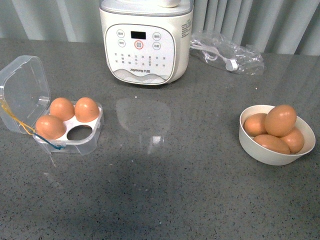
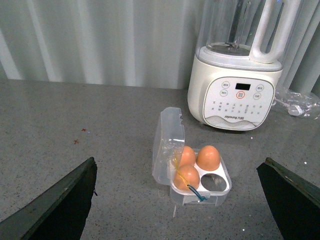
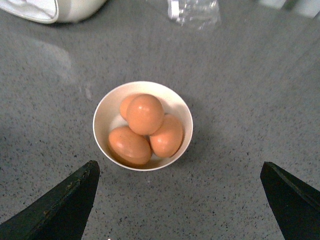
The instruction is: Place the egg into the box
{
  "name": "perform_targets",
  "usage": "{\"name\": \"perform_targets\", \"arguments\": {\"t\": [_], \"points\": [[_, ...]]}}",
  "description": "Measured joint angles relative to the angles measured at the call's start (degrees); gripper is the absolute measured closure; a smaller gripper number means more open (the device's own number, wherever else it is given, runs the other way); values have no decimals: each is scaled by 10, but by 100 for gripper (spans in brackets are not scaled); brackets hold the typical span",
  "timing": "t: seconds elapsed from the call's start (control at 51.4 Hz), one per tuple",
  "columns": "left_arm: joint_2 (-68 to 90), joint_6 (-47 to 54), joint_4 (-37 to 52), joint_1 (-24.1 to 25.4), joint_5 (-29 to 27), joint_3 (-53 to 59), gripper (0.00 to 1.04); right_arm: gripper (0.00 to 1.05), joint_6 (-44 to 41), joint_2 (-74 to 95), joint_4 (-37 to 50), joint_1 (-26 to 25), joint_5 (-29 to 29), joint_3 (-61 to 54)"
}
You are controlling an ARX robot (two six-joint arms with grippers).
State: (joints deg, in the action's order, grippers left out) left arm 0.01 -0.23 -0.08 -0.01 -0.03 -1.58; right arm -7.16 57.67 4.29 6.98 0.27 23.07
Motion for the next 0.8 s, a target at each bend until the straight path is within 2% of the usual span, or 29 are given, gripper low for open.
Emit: {"name": "perform_targets", "arguments": {"t": [0.097,0.369,0.797], "points": [[0,0,0,0,0,0,7,7,3,89,-61,2,-15,84],[0,0,0,0,0,0,7,7,21,276,-163,6,-15,254],[0,0,0,0,0,0,7,7,12,446,-207,6,-17,379]]}}
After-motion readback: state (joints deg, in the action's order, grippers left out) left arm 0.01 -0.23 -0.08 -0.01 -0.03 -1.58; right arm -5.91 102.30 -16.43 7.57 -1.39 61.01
